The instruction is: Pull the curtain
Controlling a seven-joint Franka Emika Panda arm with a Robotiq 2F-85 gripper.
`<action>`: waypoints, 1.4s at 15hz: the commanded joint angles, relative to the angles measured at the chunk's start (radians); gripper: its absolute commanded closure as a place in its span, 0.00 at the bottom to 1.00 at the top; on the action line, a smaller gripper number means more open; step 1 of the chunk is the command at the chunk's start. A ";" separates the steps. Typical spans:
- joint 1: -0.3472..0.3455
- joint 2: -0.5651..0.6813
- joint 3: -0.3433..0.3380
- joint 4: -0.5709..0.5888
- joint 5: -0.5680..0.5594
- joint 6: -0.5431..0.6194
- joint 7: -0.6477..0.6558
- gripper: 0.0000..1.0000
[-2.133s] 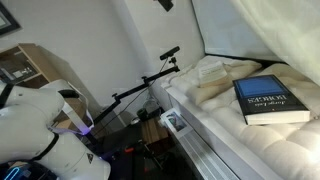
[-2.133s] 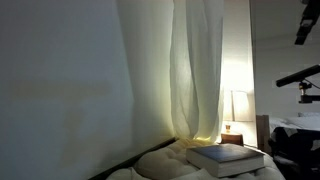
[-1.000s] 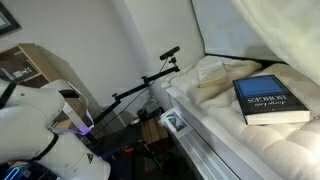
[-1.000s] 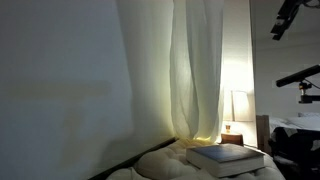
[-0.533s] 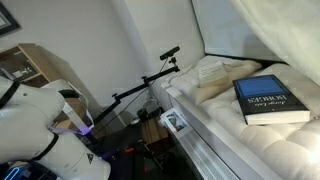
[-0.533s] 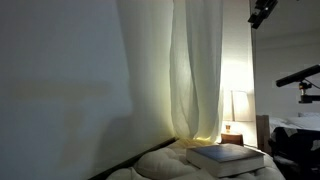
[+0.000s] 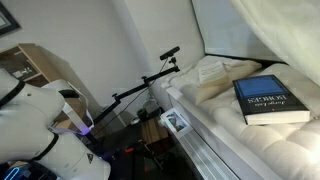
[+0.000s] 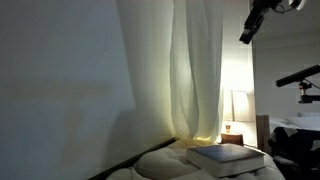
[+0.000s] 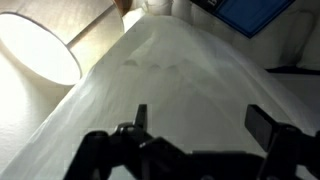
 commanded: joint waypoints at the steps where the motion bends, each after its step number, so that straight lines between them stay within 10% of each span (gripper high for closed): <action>1: 0.018 0.021 -0.019 0.010 -0.002 -0.007 0.000 0.00; 7: 0.022 0.059 -0.021 0.049 -0.003 -0.027 0.003 0.00; 21: 0.146 0.570 -0.073 0.469 -0.024 -0.310 0.028 0.00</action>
